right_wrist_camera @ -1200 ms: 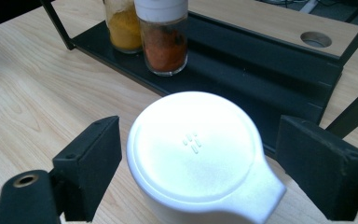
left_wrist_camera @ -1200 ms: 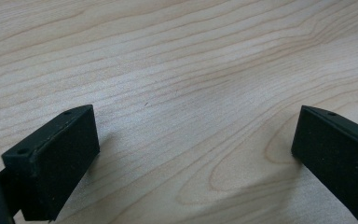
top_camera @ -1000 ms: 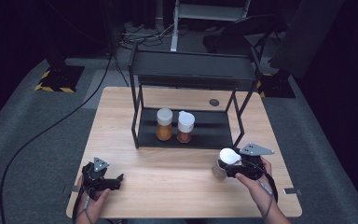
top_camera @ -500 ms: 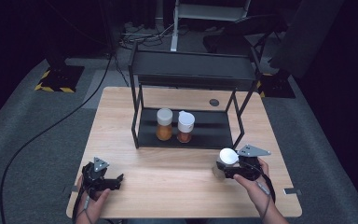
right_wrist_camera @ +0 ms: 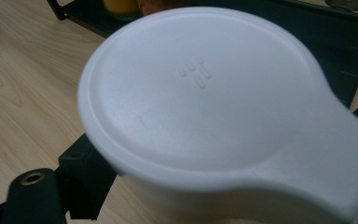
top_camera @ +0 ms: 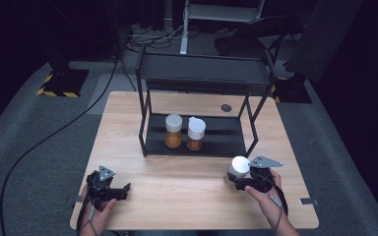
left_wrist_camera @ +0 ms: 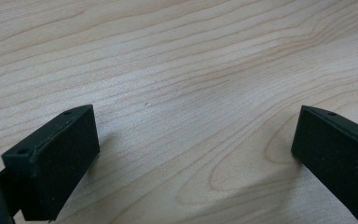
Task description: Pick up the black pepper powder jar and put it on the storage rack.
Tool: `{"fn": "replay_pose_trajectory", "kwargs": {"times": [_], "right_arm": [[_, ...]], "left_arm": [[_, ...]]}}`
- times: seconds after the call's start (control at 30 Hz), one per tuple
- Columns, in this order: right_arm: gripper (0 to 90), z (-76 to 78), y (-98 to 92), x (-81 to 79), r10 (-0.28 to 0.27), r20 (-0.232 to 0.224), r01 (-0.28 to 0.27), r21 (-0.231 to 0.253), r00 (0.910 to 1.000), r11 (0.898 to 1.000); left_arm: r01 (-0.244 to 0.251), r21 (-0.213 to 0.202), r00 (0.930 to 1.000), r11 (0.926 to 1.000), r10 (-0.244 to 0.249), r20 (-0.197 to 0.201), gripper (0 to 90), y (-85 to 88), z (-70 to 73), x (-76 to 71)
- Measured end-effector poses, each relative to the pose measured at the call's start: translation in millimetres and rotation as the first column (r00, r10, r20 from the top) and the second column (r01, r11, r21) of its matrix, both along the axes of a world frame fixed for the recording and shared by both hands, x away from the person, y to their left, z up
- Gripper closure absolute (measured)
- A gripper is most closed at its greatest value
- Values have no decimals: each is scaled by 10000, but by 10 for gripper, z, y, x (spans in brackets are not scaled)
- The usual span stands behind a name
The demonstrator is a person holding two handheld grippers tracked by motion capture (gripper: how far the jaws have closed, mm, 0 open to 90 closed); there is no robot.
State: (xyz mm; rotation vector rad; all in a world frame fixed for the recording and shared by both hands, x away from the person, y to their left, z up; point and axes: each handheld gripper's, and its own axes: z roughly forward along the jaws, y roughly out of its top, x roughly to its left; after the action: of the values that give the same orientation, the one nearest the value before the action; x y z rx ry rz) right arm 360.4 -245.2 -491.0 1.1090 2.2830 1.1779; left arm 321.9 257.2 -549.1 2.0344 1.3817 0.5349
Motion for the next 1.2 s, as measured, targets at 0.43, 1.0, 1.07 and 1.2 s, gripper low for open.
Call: {"fn": "replay_pose_trajectory", "kwargs": {"times": [0.43, 1.0, 1.07, 1.2], "right_arm": [[174, -74, 6, 3, -65, -95, 66, 38, 9999, 10000], [293, -125, 36, -16, -61, -42, 61, -164, 10000, 9998], [295, -125, 36, -18, -57, -1, 57, -191, 10000, 9998], [298, -125, 44, -27, -173, 83, 174, -199, 9998, 9997]], "left_arm": [[1, 0, 10000, 10000, -1, 2, 3, 0, 0, 0], [-1, -3, 10000, 10000, 1, 2, 3, 0, 0, 0], [2, 1, 10000, 10000, -2, -2, 3, 0, 0, 0], [1, 0, 10000, 10000, -1, 0, 3, 0, 0, 0]]}}
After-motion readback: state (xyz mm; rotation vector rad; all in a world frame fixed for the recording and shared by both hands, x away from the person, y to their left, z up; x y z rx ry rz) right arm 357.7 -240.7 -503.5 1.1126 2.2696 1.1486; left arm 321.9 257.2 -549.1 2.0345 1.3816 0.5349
